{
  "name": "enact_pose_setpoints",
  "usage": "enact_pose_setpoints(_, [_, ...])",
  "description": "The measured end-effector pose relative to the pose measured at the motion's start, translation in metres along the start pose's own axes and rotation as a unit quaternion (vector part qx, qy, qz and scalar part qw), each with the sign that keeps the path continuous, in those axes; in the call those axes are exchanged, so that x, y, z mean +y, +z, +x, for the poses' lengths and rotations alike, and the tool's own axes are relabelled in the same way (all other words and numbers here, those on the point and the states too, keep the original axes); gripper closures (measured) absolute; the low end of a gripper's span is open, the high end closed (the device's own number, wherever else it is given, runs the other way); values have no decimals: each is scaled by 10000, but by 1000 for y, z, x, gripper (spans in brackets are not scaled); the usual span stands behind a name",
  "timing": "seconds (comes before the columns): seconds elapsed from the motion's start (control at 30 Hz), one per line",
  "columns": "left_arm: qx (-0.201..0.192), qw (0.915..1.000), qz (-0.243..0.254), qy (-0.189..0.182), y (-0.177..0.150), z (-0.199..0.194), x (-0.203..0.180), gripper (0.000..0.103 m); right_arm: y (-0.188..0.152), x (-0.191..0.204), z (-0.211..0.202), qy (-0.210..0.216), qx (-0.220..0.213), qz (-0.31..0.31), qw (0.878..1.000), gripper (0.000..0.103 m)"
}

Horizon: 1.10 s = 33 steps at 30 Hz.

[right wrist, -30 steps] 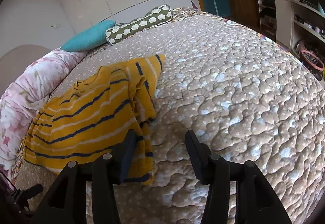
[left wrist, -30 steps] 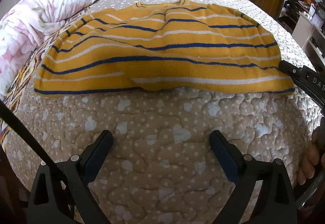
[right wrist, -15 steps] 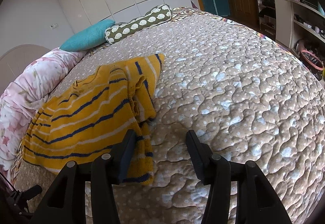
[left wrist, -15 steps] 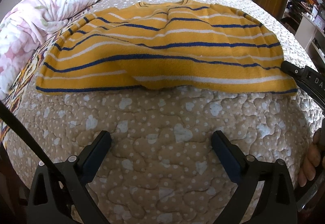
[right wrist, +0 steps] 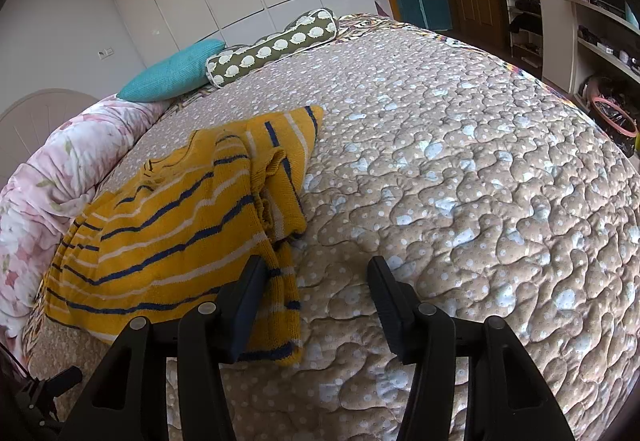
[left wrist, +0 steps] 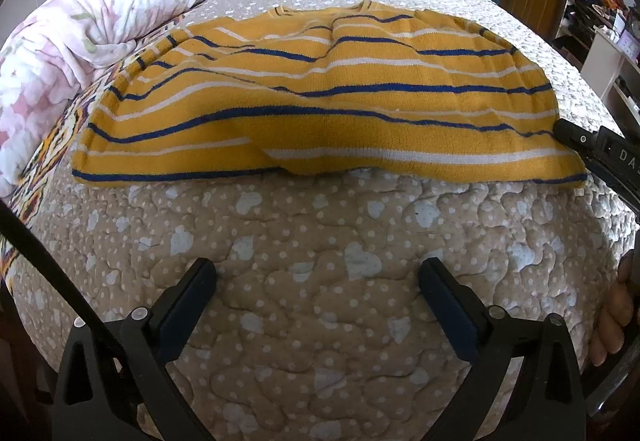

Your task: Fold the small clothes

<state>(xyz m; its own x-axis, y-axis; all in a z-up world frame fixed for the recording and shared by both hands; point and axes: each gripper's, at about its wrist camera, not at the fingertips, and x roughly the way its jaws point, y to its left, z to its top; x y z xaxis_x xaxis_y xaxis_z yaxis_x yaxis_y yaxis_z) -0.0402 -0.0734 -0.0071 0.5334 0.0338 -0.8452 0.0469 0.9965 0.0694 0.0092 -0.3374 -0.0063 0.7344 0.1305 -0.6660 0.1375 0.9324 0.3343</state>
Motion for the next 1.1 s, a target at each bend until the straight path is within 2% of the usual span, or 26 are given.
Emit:
enact_pose_setpoints(0.5, [-76,10000,-16,-6,-3,2,1,0,0,0,1,-5,1,18,10000,43])
enact_pose_setpoints(0.77, [-107,9998,-38,-139,-5,-1,7,0,1,-1,2,3,-2,16,10000,42])
enact_pose_setpoints(0.93, [-299,9986,8,-441,-8,-13,7,0,1,-1,3,37,-4,35,10000,41])
enact_pose_setpoints(1.1, [-554,9970,108,-530,-6,-28,9,0,0,-2,4,103,5,65,9999,39])
